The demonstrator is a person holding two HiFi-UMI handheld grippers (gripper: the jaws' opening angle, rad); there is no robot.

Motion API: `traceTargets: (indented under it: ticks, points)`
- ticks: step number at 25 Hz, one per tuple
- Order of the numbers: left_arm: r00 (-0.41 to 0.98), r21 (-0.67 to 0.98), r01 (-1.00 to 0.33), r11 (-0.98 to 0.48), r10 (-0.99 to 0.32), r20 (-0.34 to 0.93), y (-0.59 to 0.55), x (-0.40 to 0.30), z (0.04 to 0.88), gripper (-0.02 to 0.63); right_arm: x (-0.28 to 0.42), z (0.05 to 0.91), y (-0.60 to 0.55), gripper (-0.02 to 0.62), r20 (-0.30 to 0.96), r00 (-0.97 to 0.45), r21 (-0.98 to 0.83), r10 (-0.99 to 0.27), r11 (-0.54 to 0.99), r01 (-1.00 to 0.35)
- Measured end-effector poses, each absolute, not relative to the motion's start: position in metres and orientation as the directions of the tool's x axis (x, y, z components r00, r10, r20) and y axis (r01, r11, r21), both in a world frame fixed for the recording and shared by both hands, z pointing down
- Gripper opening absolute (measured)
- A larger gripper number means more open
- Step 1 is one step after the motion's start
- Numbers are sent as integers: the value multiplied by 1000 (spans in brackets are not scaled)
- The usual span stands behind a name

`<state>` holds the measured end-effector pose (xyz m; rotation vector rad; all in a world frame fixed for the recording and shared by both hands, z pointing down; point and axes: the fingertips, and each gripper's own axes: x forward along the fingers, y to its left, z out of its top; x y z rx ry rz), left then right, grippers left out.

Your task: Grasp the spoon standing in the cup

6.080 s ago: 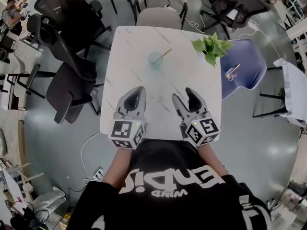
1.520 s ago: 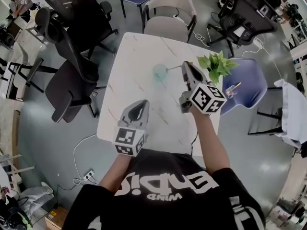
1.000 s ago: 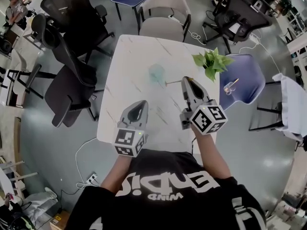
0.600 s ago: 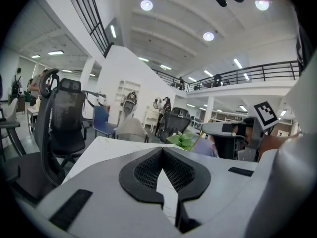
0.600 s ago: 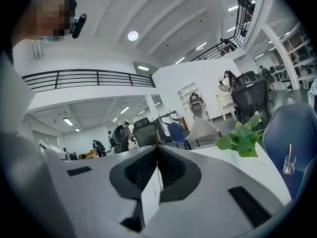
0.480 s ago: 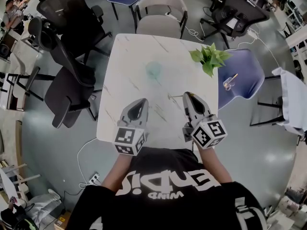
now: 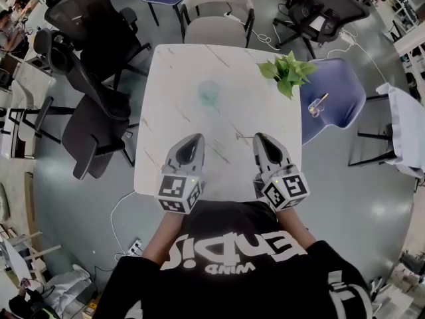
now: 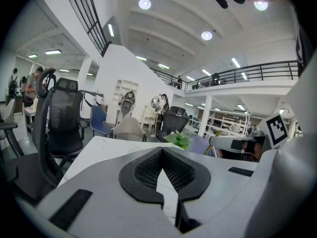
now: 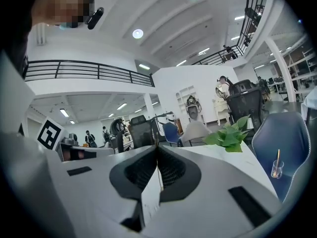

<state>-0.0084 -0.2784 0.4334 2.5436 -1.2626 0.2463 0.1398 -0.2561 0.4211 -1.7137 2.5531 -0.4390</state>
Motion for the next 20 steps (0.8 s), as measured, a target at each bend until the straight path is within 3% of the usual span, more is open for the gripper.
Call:
traceTargets:
  ticks: [20]
  points:
    - [593, 185, -805, -563, -754, 282, -274, -15, 436, 14, 141, 428, -258, 15, 142, -377, -257, -915, 334, -907]
